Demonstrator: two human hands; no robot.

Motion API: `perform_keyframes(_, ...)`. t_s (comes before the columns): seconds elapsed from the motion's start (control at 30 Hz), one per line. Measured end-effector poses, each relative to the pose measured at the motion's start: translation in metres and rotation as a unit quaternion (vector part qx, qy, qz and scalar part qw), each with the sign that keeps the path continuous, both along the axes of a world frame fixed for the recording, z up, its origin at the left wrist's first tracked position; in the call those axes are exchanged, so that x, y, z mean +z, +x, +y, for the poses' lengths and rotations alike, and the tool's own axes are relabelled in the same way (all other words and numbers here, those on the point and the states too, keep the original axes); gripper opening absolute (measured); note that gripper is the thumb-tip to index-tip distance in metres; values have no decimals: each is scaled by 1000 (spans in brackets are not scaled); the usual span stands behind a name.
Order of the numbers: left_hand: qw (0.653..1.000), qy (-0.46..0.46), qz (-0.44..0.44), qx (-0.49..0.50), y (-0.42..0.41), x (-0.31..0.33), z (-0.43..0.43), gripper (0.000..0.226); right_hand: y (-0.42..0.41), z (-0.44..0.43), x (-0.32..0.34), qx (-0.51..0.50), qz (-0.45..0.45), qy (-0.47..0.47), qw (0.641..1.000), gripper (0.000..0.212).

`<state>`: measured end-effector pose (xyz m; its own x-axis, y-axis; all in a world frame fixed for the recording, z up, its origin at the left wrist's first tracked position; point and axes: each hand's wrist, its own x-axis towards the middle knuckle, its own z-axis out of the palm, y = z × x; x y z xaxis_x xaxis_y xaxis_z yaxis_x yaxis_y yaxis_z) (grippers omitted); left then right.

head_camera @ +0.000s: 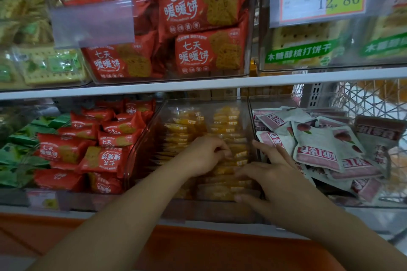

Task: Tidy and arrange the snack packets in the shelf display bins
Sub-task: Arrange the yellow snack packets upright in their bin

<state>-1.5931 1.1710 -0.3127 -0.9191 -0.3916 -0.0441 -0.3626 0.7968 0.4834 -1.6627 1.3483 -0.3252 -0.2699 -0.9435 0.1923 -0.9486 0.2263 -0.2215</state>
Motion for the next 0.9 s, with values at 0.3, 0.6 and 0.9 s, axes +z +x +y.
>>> perform_keyframes(0.3, 990, 4, 132, 51, 38, 28, -31, 25, -7, -3, -3, 18, -14, -59, 998, 70)
perform_keyframes(0.6, 990, -130, -48, 3, 21, 14, -38, 23, -21, -29, -2, -35, 77, -78, 993, 93)
perform_keyframes(0.9, 978, -197, -59, -46, 6, 18, -34, 25, -23, -27, -6, -24, 70, -60, 995, 94)
